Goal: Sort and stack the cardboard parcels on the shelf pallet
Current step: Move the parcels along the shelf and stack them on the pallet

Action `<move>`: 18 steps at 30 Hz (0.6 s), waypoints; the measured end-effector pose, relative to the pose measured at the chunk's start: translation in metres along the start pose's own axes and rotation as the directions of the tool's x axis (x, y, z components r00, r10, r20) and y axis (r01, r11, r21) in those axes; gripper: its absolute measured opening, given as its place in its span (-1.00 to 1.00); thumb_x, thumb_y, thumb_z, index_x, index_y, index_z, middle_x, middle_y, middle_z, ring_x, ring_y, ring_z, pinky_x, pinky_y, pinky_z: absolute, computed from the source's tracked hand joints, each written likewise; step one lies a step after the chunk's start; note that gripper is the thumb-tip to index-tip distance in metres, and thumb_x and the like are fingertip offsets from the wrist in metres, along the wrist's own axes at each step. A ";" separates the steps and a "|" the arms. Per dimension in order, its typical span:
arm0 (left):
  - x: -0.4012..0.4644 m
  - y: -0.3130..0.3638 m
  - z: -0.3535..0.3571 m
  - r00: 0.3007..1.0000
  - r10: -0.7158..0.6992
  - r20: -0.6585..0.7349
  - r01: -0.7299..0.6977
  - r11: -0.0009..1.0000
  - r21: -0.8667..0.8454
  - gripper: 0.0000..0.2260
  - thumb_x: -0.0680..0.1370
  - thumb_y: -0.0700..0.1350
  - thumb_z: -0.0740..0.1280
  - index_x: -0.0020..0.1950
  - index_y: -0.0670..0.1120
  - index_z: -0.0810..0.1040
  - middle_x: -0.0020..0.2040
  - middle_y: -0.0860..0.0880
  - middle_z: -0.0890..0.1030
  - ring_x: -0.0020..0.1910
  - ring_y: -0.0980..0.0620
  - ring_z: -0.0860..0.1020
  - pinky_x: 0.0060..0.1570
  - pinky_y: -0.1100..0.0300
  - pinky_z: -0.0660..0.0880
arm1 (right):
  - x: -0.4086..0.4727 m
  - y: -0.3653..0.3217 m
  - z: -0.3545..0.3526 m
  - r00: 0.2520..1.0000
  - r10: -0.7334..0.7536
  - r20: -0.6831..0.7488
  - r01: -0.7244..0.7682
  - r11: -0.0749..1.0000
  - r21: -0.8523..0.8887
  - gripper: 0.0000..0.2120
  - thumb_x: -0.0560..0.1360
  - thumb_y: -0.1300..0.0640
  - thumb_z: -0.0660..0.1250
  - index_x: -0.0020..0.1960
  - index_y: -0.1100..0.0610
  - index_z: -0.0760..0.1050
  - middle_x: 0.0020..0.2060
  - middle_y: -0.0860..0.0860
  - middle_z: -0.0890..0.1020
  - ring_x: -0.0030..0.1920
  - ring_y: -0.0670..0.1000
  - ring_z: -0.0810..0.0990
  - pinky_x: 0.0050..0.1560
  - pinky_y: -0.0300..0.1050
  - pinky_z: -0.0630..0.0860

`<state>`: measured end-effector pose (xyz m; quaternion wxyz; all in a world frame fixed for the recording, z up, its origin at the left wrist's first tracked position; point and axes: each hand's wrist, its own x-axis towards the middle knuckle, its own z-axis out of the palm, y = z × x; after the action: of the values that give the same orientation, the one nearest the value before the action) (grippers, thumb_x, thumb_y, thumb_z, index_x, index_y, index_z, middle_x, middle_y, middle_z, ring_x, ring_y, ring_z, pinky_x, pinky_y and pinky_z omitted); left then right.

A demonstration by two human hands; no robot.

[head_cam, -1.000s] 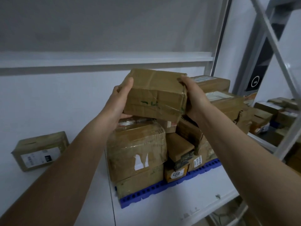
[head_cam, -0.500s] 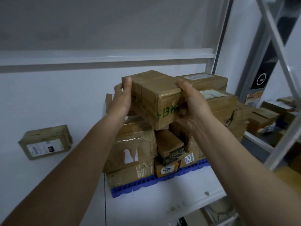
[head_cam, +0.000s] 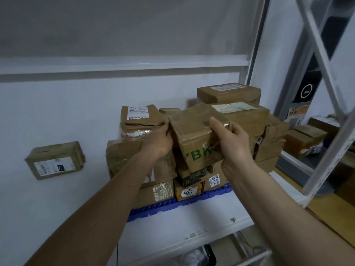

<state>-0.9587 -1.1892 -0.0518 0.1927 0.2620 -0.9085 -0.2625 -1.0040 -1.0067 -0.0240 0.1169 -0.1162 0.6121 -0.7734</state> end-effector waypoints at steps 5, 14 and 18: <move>-0.007 -0.003 -0.001 0.999 0.019 -0.050 -0.012 0.988 0.151 -0.72 0.60 -0.15 0.13 0.19 -0.14 0.58 0.17 -0.18 0.59 0.12 -0.20 0.52 0.12 -0.05 0.47 | -0.002 0.017 0.005 0.995 0.095 0.021 -0.096 0.995 0.018 -0.43 0.37 -0.12 0.46 0.27 0.14 0.46 0.11 0.10 0.60 0.10 0.14 0.59 0.15 0.18 0.53; -0.010 -0.008 -0.002 0.997 0.049 -0.064 -0.041 0.991 0.127 -0.69 0.60 -0.13 0.22 0.34 -0.01 0.47 0.25 -0.10 0.56 0.21 -0.16 0.49 0.19 -0.07 0.45 | 0.005 0.029 0.018 0.984 0.177 0.022 -0.179 0.981 0.078 -0.41 0.36 -0.15 0.46 0.32 0.05 0.44 0.17 0.08 0.56 0.14 0.15 0.56 0.15 0.17 0.53; -0.007 -0.015 -0.004 0.992 0.028 -0.120 -0.018 0.996 0.089 -0.69 0.62 -0.12 0.17 0.36 0.01 0.47 0.25 -0.12 0.56 0.20 -0.18 0.50 0.15 -0.03 0.46 | 0.009 0.030 0.020 0.976 0.210 0.047 -0.214 0.973 0.083 -0.63 0.39 -0.11 0.45 0.11 0.05 0.52 0.10 0.10 0.60 0.07 0.13 0.60 0.11 0.14 0.56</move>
<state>-0.9458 -1.1979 -0.0591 0.2389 0.2751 -0.9087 -0.2038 -1.0054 -1.0344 -0.0481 0.2155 -0.0597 0.5840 -0.7804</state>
